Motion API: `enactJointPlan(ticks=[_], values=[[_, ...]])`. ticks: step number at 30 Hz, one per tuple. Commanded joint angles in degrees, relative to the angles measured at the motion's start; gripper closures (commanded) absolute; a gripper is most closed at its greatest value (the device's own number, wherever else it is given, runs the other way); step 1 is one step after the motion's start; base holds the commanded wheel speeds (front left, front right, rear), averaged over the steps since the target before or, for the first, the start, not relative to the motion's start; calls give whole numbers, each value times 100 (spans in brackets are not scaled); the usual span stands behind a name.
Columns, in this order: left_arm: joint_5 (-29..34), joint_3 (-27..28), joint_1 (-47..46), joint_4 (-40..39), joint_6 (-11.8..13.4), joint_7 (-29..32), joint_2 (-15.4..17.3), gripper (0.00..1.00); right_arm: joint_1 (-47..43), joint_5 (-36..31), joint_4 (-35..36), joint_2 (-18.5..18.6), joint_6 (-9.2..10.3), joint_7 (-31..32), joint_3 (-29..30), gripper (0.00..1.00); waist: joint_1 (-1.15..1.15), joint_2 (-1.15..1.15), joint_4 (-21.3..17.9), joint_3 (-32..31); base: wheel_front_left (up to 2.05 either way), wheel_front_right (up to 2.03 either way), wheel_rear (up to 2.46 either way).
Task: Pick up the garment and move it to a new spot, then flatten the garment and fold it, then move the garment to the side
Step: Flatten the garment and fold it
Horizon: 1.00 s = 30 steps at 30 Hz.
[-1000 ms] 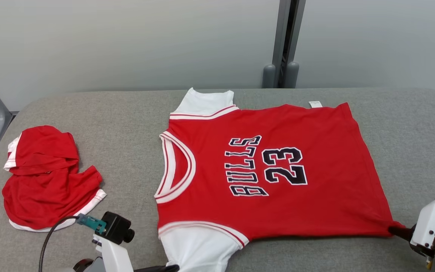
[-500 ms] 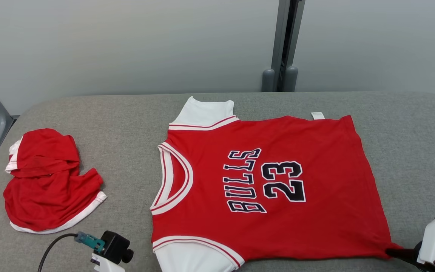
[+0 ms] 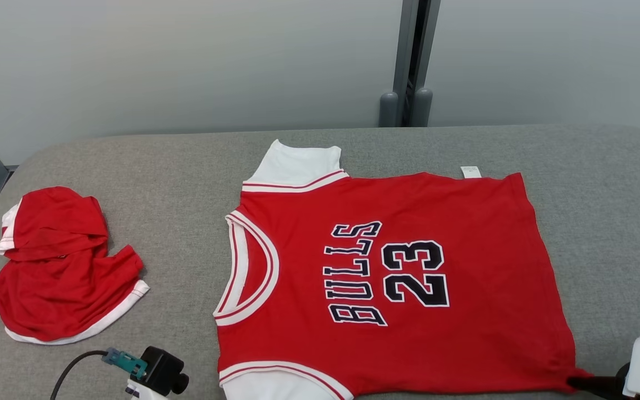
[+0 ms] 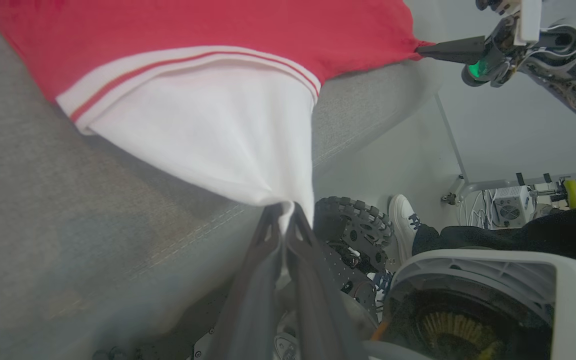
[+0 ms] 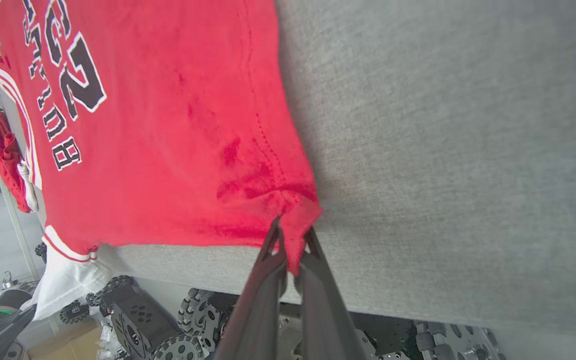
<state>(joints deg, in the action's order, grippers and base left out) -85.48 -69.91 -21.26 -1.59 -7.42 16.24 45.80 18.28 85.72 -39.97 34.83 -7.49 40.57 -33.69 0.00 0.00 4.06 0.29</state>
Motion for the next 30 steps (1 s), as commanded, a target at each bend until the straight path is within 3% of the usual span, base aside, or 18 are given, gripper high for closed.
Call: enactJointPlan(ticks=[1, 17, 30], values=[[-20, 36, 67, 9, -8, -34, 4, 100, 21, 8, 25, 41, 1, -25, 22, 100, 0, 0, -7, 24, 0, 0, 0], [-1331, 1115, -334, -190, -10, -311, -95, 100, 729, -236, 102, -186, 0, -281, 382, 100, 0, 0, 21, 477, 0, 0, 0], [-1303, 1652, -846, 489, -11, -559, -678, 100, 1320, -657, -305, -413, 0, -598, 597, 100, 0, 0, 68, 878, 0, 0, 0]])
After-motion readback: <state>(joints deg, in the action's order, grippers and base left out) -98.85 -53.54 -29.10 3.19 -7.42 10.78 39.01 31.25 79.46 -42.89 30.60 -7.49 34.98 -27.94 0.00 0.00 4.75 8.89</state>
